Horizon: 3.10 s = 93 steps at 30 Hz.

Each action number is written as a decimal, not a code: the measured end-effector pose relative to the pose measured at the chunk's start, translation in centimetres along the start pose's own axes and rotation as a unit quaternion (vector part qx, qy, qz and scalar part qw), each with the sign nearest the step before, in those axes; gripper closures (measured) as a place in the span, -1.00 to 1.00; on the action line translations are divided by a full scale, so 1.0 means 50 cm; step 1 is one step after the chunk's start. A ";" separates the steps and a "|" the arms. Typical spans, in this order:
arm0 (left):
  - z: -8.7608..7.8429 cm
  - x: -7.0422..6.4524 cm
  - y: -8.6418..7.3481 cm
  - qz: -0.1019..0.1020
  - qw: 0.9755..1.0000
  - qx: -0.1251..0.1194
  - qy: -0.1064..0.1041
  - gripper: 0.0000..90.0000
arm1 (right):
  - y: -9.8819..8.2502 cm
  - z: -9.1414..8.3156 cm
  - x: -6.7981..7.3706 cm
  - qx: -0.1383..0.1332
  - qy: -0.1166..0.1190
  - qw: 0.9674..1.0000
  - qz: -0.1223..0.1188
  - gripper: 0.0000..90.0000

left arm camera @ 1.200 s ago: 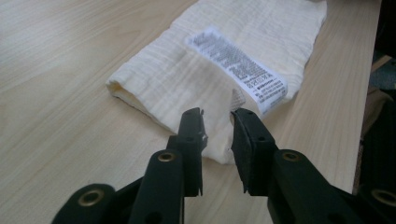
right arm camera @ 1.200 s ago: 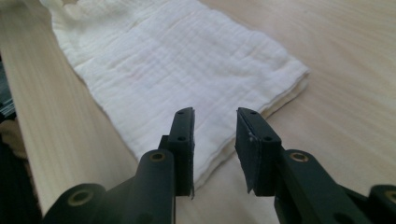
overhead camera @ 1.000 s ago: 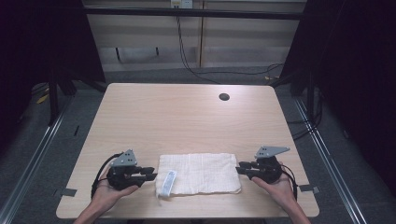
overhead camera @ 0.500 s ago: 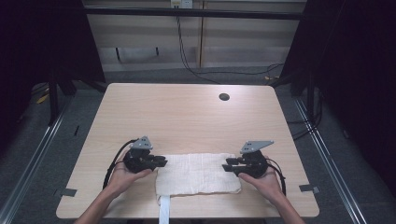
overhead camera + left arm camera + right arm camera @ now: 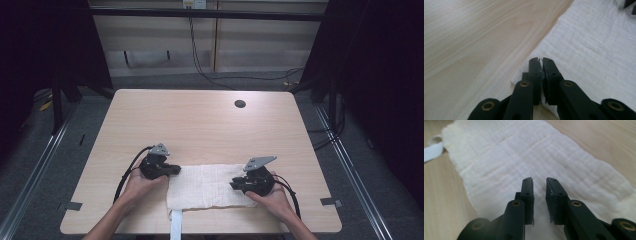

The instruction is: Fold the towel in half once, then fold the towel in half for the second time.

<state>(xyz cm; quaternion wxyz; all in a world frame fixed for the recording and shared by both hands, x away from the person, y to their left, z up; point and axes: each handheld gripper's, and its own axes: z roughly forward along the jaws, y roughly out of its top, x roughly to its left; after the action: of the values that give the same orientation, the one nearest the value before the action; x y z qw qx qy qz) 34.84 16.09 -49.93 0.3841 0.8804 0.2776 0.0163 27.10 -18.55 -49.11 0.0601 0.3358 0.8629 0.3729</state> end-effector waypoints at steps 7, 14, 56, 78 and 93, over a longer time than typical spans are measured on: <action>0.010 -0.013 0.012 -0.004 1.000 0.001 -0.002 0.84 | -0.018 -0.005 -0.010 0.011 -0.012 1.000 -0.011 0.83; 0.024 -0.026 0.029 0.001 1.000 0.003 0.007 0.43 | -0.042 -0.036 -0.037 0.014 -0.022 1.000 0.009 0.87; 0.002 0.034 0.038 -0.064 0.998 -0.011 0.020 -0.15 | 0.127 0.086 0.129 -0.019 0.113 0.992 -0.046 0.11; -0.013 0.044 0.032 -0.065 0.998 -0.014 0.022 -0.13 | 0.168 0.190 0.194 0.033 0.117 0.987 -0.107 0.08; -0.013 0.047 0.029 -0.065 0.998 -0.008 0.022 -0.13 | 0.151 0.198 0.213 0.037 0.091 0.985 -0.141 -0.11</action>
<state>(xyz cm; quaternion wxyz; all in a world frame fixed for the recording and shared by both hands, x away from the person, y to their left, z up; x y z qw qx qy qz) 37.34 16.91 -48.93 0.3848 0.8571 0.3422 0.0132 26.47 -2.20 -49.49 0.0210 0.1772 0.9168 0.3573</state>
